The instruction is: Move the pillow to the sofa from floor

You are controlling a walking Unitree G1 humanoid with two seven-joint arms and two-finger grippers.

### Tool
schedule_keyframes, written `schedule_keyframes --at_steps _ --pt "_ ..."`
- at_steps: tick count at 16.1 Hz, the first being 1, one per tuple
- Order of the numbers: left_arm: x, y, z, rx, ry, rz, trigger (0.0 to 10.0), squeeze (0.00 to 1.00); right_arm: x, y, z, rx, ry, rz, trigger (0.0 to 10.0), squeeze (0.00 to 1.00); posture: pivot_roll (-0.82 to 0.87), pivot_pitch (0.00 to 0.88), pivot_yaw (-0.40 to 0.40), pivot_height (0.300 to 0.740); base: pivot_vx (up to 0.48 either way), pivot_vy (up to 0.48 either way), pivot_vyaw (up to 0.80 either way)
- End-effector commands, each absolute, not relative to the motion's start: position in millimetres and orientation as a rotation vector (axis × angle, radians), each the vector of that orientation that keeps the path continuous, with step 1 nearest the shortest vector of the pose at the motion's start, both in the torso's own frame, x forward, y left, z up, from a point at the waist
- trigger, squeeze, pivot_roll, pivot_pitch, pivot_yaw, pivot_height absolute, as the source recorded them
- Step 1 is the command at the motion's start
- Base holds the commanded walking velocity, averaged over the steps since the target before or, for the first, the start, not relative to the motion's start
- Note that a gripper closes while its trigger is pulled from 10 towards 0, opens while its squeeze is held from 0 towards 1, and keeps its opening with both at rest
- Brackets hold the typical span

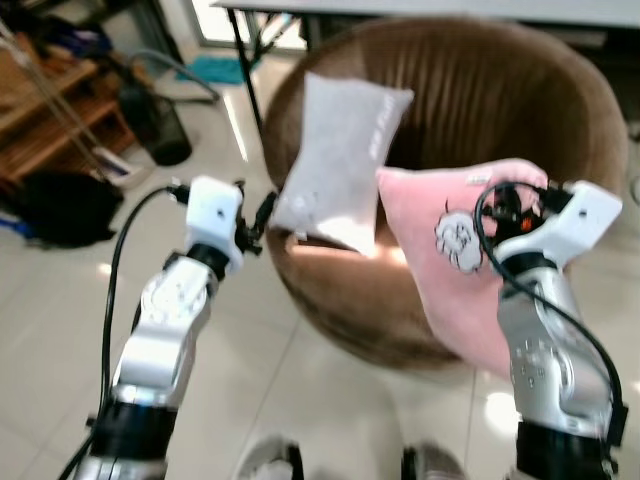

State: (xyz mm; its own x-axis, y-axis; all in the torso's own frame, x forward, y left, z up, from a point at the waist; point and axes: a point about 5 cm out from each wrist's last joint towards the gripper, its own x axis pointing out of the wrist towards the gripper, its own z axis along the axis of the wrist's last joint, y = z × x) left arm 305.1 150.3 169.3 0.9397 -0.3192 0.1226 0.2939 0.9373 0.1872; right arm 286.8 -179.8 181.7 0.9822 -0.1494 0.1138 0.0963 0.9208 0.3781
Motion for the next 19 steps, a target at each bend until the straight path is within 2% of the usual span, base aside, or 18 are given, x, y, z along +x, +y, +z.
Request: schedule_keyframes --at_steps 1,3,12,15,19 --pt "306 153 167 0.164 -0.147 -0.32 10.0 0.0 286 -175 189 0.376 -0.185 -0.107 10.0 0.0 -0.09 0.0 0.081 0.74 0.0 0.0 0.0" --pt "305 150 167 0.162 -0.149 -0.339 10.0 0.0 286 -175 188 0.373 -0.185 -0.104 10.0 0.0 -0.09 0.0 0.08 0.74 0.0 0.0 0.0" --pt "305 147 163 0.164 -0.139 -0.366 10.0 0.0 289 -174 176 0.349 -0.137 -0.141 10.0 0.0 -0.09 0.0 0.079 0.74 0.335 0.0 0.0" --pt "305 147 162 0.165 -0.139 -0.369 10.0 0.0 289 -173 175 0.358 -0.141 -0.133 10.0 0.0 -0.09 0.0 0.077 0.74 0.34 0.0 -0.8" --pt "305 147 161 0.165 -0.139 -0.377 10.0 0.0 289 -174 174 0.347 -0.148 -0.146 10.0 0.0 -0.09 0.0 0.078 0.74 0.342 0.0 0.0"
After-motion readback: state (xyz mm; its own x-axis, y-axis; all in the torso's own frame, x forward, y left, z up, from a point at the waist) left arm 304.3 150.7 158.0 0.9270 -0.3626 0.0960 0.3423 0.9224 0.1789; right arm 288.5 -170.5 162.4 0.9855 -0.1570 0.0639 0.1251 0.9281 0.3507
